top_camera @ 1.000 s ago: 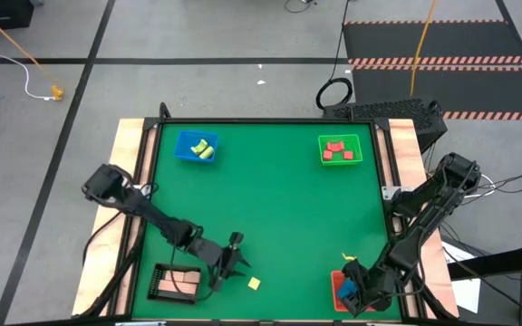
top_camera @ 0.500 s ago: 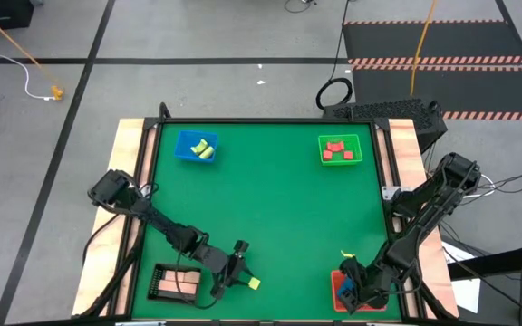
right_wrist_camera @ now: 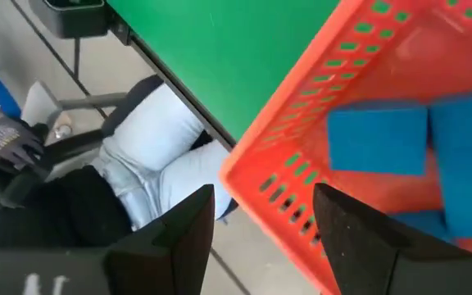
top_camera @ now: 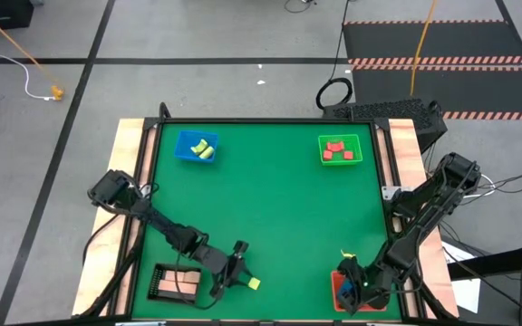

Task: Sort & place blocks by color
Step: Put the green block into the blue bin

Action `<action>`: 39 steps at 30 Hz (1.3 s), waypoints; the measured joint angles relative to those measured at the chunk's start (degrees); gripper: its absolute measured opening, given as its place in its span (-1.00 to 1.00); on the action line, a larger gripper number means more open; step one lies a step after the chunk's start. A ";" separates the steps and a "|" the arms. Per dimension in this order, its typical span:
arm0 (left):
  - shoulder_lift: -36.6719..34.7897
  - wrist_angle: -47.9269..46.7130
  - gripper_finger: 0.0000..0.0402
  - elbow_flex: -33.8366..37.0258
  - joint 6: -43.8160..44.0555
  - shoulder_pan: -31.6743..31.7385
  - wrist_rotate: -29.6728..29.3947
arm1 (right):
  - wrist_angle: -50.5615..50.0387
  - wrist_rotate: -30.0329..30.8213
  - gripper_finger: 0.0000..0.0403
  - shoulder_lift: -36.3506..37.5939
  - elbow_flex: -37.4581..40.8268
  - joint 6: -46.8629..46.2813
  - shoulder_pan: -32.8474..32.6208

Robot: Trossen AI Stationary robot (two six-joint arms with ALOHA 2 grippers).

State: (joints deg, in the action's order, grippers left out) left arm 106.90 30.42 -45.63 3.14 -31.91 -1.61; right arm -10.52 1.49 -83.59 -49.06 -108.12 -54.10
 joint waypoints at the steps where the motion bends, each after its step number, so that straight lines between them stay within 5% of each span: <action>1: 0.01 0.21 -0.32 0.00 0.00 -0.11 0.00 | 0.41 -0.37 -0.02 0.00 0.00 -0.56 0.04; 6: -0.01 1.72 -0.32 0.00 0.40 -0.59 0.00 | 4.18 -2.91 -0.02 1.18 0.00 1.48 0.05; 13: -0.01 2.81 -0.32 0.02 0.16 -0.74 -0.02 | 2.38 7.94 -0.02 5.79 0.00 20.15 3.75; 25: -0.03 2.83 -0.32 0.02 -0.13 -0.05 0.42 | -14.84 30.37 -0.02 24.99 0.50 51.68 16.83; 29: -0.03 2.83 -0.32 0.02 -0.14 0.15 0.61 | -6.23 26.95 -0.02 30.55 5.47 63.16 23.92; 39: -0.03 3.10 -0.32 0.04 -0.15 3.30 4.26 | 31.32 7.39 -0.02 39.86 27.94 76.88 39.63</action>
State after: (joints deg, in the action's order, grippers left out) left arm 106.87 33.53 -45.58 2.99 -28.61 2.65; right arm 20.80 8.87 -43.73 -21.11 -31.24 -14.47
